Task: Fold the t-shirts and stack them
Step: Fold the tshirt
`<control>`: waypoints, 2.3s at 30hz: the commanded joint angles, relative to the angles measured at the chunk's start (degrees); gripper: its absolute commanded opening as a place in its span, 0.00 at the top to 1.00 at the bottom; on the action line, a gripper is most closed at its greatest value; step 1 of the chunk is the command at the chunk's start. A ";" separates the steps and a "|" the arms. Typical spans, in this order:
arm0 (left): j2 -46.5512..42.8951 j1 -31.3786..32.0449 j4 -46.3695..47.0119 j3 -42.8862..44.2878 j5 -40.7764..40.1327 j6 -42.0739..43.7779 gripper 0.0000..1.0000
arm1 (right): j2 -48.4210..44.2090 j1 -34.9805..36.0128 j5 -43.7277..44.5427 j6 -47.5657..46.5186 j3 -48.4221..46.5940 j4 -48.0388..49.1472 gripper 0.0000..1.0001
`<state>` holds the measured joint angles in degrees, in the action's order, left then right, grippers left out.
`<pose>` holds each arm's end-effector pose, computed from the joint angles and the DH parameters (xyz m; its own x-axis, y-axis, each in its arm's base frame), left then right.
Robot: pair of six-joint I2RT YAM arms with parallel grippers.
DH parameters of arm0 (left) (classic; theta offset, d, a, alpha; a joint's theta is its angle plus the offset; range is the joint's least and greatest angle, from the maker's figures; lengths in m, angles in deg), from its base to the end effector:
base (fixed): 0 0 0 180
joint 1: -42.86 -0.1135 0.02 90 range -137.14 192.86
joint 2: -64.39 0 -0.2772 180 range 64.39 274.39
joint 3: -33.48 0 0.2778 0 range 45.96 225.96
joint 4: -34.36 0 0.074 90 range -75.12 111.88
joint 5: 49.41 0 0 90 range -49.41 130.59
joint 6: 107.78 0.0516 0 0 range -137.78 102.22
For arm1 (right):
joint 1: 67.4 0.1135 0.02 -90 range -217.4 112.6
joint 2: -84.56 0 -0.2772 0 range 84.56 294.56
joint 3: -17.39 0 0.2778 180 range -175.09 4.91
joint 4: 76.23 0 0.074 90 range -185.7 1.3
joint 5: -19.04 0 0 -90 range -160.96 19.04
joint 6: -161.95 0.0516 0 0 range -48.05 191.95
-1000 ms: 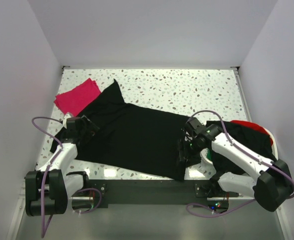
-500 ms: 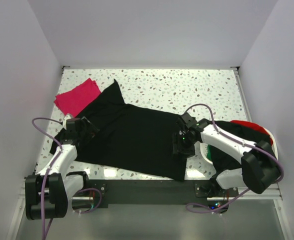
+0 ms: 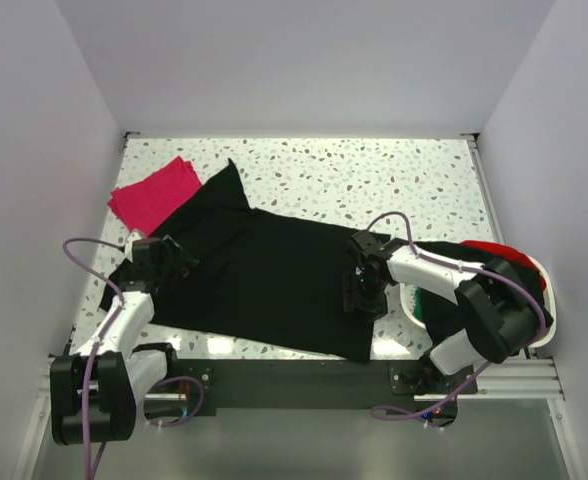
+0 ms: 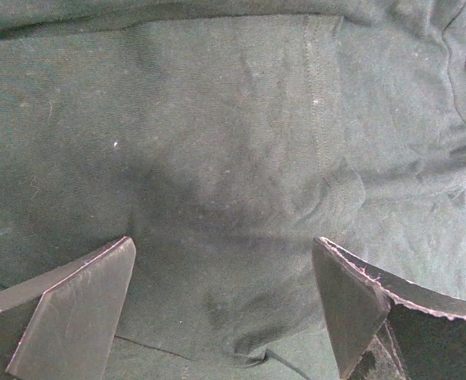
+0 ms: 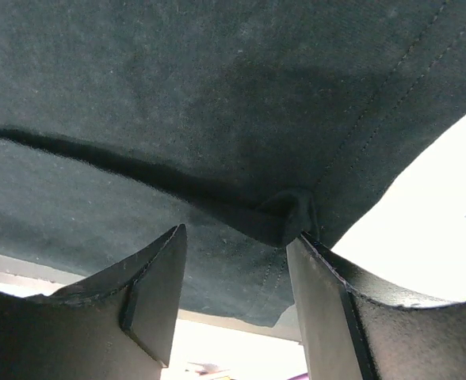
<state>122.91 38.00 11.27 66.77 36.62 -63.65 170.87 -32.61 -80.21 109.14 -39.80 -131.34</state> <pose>0.2089 0.0213 0.1378 -0.4246 -0.7547 -0.5001 -0.6249 0.6440 -0.4413 0.2067 0.1537 0.1306 -0.9993 0.0321 0.0166 0.0347 0.9815 0.1882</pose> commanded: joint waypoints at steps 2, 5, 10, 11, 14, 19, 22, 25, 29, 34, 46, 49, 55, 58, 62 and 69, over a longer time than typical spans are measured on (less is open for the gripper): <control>0.72 -0.50 -12.23 -0.26 -1.74 -1.07 0.00 | 3.17 -0.77 7.32 0.16 1.29 -1.92 0.41; -1.04 -0.06 -14.43 2.20 -3.15 -0.02 0.00 | 3.52 -1.91 8.11 0.08 1.03 -2.80 0.39; -4.37 4.24 -16.37 5.63 -6.40 0.34 0.00 | 4.75 -4.02 10.04 -1.85 -1.86 -5.18 0.37; -4.64 4.42 -16.54 5.98 -6.84 0.34 0.00 | 4.93 -4.46 10.40 -2.29 -2.31 -5.96 0.37; -4.65 10.65 -15.94 7.48 -9.04 -0.36 0.01 | 5.89 -6.22 10.93 -4.14 -4.59 -7.11 0.37; 0.87 17.60 -11.45 9.67 -8.60 -0.89 0.02 | 6.95 -7.10 13.56 -7.57 -12.22 -10.62 0.36; 2.64 18.75 -9.43 10.99 -7.90 1.30 0.02 | 5.90 -6.92 14.00 -9.50 -17.58 -14.05 0.36; 3.44 18.84 -8.37 10.91 -7.02 2.97 0.02 | 2.04 -6.92 13.57 -10.12 -21.55 -16.52 0.36; 4.58 18.84 -8.38 9.51 -5.88 2.37 0.02 | -2.89 -6.92 4.47 -9.16 -20.25 -12.32 0.34; 3.97 18.92 -6.09 5.99 -3.15 0.16 0.01 | -4.65 -6.84 -2.43 -6.34 -13.23 -4.22 0.34; 5.73 18.84 -3.89 0.28 -2.62 -4.67 0.01 | -2.72 -6.48 -3.14 -7.75 -2.94 5.18 0.32; 4.94 18.84 -5.47 -0.86 -2.98 -6.07 0.00 | -1.23 -6.40 -2.87 -7.48 -1.53 6.77 0.32; 3.18 18.84 -9.15 -3.07 -1.83 -11.17 0.00 | 1.23 -6.48 -1.38 -7.92 -0.29 6.77 0.32; 1.69 18.84 -12.23 -2.54 -2.18 -11.70 0.00 | 2.11 -6.40 -0.94 -7.66 0.32 6.16 0.32; -0.95 18.84 -15.39 -2.80 -0.95 -14.16 0.00 | 2.82 -6.40 -1.20 -6.43 1.29 5.63 0.32; -6.48 18.84 -20.67 -0.53 -2.45 -13.90 0.00 | 1.06 -6.40 -1.47 -5.81 2.88 4.40 0.32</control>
<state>117.34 56.51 2.22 66.69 33.19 -76.32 170.67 -39.32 -82.57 102.91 -40.21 -126.68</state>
